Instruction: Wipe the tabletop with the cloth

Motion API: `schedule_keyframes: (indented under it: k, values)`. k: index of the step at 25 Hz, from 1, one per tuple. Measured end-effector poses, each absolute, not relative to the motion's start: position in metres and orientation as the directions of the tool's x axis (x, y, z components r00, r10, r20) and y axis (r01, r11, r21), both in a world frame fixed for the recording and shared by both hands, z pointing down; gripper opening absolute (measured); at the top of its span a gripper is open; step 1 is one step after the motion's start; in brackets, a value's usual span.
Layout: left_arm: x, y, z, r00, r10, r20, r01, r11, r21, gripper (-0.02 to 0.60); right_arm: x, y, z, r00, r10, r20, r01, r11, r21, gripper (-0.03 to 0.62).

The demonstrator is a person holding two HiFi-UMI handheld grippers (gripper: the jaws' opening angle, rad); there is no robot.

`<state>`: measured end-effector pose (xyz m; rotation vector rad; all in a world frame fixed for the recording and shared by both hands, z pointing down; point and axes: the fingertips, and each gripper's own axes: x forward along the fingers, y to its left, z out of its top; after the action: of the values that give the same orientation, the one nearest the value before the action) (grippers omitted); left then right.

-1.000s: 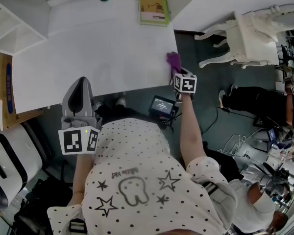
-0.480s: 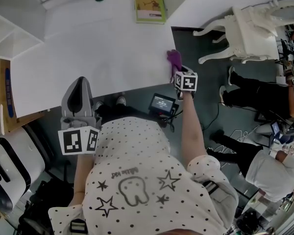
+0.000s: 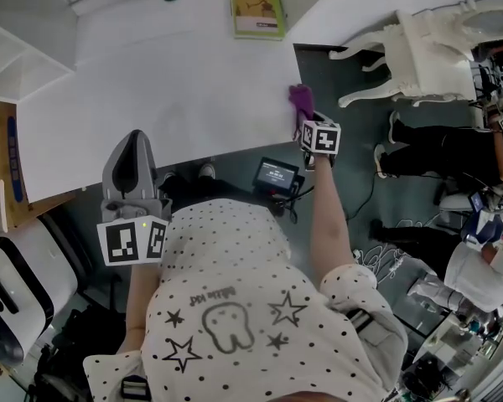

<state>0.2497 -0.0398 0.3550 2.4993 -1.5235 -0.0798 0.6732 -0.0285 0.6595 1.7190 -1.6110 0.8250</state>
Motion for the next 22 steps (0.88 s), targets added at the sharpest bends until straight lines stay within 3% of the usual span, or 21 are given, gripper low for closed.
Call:
schedule_keyframes:
  k: [13, 22]
  values:
    - [0.223, -0.037, 0.359, 0.442, -0.895, 0.064, -0.88, -0.419, 0.225, -0.005, 0.675, -0.029, 0.659, 0.118, -0.574, 0.81, -0.993, -0.086, 0.084, 0.071]
    - [0.184, -0.036, 0.36, 0.425, -0.903, 0.068, -0.886, -0.399, 0.238, -0.005, 0.664, -0.007, 0.634, 0.176, -0.619, 0.766, -0.975, -0.218, 0.048, 0.072]
